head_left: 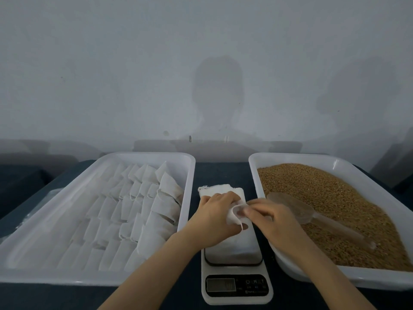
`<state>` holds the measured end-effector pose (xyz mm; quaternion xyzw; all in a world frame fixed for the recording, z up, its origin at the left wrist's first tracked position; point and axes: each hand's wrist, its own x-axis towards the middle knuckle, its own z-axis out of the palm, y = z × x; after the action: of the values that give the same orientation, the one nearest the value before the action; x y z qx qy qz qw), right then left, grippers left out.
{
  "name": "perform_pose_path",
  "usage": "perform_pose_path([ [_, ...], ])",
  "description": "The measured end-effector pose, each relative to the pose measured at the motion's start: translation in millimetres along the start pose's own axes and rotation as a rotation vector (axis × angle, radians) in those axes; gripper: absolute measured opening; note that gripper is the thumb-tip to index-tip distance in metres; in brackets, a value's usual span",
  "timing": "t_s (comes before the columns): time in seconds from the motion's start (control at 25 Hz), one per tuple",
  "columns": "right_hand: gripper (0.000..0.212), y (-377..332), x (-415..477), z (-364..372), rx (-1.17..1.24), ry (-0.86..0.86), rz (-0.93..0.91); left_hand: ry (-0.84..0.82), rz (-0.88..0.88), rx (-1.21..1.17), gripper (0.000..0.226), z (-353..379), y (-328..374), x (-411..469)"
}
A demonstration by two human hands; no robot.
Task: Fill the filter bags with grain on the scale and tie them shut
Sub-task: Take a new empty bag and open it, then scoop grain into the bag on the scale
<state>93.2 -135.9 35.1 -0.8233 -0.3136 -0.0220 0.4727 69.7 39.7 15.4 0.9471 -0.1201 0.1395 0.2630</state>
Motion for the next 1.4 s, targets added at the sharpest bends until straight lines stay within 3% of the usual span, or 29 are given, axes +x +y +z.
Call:
perform_pose_path([
  [0.08,0.017,5.3,0.2,-14.0,-0.051,0.184,0.006,-0.069,-0.135,-0.146,0.05,-3.2,-0.3,1.8],
  [0.16,0.02,20.4,-0.7,-42.4,-0.344,0.319,0.071,-0.126,-0.221,-0.26,0.053,-5.3,-0.8,3.4],
  [0.2,0.028,31.5,-2.5,-58.4,-0.564,0.299,0.161,-0.154,-0.236,-0.285,0.055,-5.9,-0.7,4.0],
  [0.28,0.045,52.7,-9.1,-85.0,-1.0,0.08,0.454,-0.201,-0.249,-0.304,0.058,-6.8,0.7,5.6],
  [0.36,0.042,68.9,-13.5,-98.3,-1.187,-0.102,0.618,-0.233,-0.259,-0.306,0.058,-6.0,2.0,7.0],
  [0.52,0.021,76.3,-12.6,-105.9,-1.039,-0.031,0.521,-0.245,-0.279,-0.276,0.059,-4.9,3.2,5.3],
  [0.72,0.022,73.7,5.9,-112.5,-1.075,0.139,0.48,-0.263,-0.254,-0.228,0.059,-5.2,3.5,2.9],
  [0.96,0.038,75.1,50.1,-86.5,-1.254,0.003,0.525,-0.327,-0.241,-0.197,0.062,-3.8,1.5,2.9],
  [1.4,0.015,91.0,23.5,-115.3,-0.626,0.132,0.476,-0.326,-0.235,-0.224,0.06,-3.3,0.9,4.4],
])
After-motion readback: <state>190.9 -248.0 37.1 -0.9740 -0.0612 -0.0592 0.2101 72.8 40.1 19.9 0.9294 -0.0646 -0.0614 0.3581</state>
